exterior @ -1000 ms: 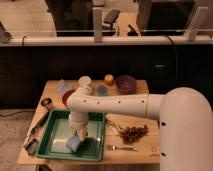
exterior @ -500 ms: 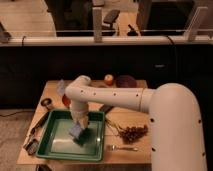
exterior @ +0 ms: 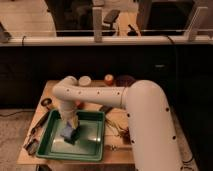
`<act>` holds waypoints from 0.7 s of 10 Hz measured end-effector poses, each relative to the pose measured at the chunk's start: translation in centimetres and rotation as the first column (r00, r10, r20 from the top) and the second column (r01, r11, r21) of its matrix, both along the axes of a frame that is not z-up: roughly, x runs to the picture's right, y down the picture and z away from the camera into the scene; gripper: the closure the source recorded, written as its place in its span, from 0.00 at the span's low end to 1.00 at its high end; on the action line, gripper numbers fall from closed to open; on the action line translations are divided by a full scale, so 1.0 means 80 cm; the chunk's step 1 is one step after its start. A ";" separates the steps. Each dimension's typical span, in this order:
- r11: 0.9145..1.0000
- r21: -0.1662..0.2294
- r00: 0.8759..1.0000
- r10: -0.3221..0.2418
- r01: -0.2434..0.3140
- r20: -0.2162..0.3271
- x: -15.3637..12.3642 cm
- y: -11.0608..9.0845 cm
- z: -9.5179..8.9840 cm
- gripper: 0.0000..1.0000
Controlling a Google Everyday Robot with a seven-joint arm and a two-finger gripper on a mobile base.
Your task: Wipe tray with sponge
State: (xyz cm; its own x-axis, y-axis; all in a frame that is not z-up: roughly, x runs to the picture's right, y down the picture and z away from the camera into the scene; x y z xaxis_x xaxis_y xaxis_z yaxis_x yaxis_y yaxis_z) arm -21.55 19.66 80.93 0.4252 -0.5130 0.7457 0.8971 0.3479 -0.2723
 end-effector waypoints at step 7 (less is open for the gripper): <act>0.997 -0.069 0.998 -0.042 0.046 0.050 0.033 0.084 -0.075 0.96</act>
State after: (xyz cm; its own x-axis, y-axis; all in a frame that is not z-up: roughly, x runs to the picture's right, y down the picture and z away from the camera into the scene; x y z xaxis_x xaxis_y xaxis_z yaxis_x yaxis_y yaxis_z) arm -18.88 26.36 74.90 0.3658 -0.4765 0.7995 0.9239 0.2893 -0.2503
